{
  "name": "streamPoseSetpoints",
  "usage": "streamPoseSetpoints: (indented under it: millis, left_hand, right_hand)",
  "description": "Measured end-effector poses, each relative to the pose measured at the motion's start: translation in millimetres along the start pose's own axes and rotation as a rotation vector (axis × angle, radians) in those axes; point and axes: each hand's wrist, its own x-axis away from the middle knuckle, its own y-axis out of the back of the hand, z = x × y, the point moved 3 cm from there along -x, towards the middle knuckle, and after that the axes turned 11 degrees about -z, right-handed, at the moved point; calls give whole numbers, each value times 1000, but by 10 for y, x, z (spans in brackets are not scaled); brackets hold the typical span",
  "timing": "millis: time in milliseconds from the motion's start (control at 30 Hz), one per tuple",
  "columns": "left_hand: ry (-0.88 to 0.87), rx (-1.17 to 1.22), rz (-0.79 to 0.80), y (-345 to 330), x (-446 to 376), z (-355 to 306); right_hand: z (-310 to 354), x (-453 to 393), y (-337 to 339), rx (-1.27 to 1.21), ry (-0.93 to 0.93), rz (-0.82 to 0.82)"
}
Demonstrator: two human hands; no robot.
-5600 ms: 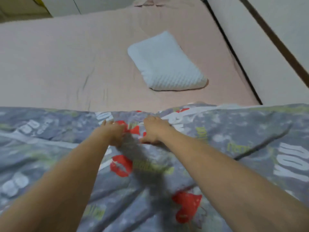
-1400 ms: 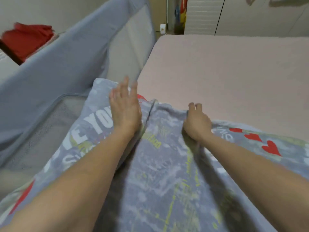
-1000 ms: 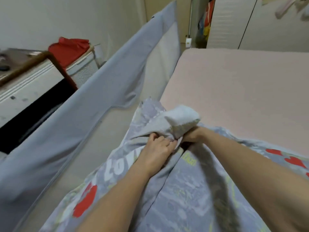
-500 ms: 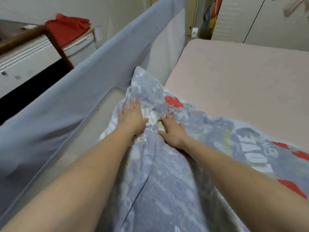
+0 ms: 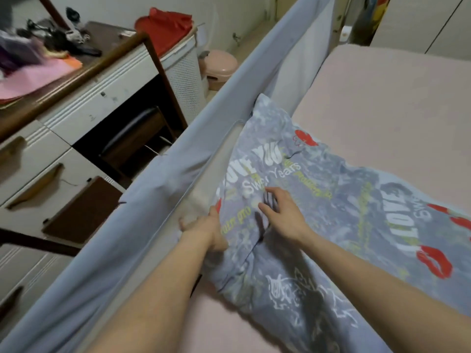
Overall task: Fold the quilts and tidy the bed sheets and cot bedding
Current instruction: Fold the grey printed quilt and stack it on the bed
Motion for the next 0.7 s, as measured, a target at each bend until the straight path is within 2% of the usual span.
streamPoseSetpoints:
  millis: [67, 133, 267, 367, 433, 500, 533, 600, 633, 700]
  left_hand:
    - [-76, 44, 14, 97, 73, -31]
    - [-206, 141, -60, 240, 260, -228]
    - [-510, 165, -220, 360, 778, -856]
    - [-745, 223, -171, 209, 1286, -1238]
    - [-826, 327, -39, 98, 1429, -1321]
    - [-671, 553, 36, 126, 1277, -1289]
    - [-512, 669, -37, 192, 1101, -1232]
    - [-147, 698, -308, 298, 698, -1058]
    - [-45, 646, -318, 326, 568, -1045]
    - [-29, 606, -164, 370, 348, -1176]
  right_hand:
    - [81, 52, 109, 35, -25, 66]
    - [206, 114, 247, 11, -91, 114]
    - [369, 111, 535, -79, -288, 45]
    - [284, 178, 832, 152, -308, -77]
    - [103, 258, 1010, 309, -294, -152]
    - [-135, 366, 1203, 327, -329, -251]
    - [-273, 424, 1298, 289, -386, -294]
    - [-541, 542, 1420, 196, -497, -322]
    - [-676, 611, 1454, 148, -540, -321]
    - [-874, 736, 1460, 49, -587, -334]
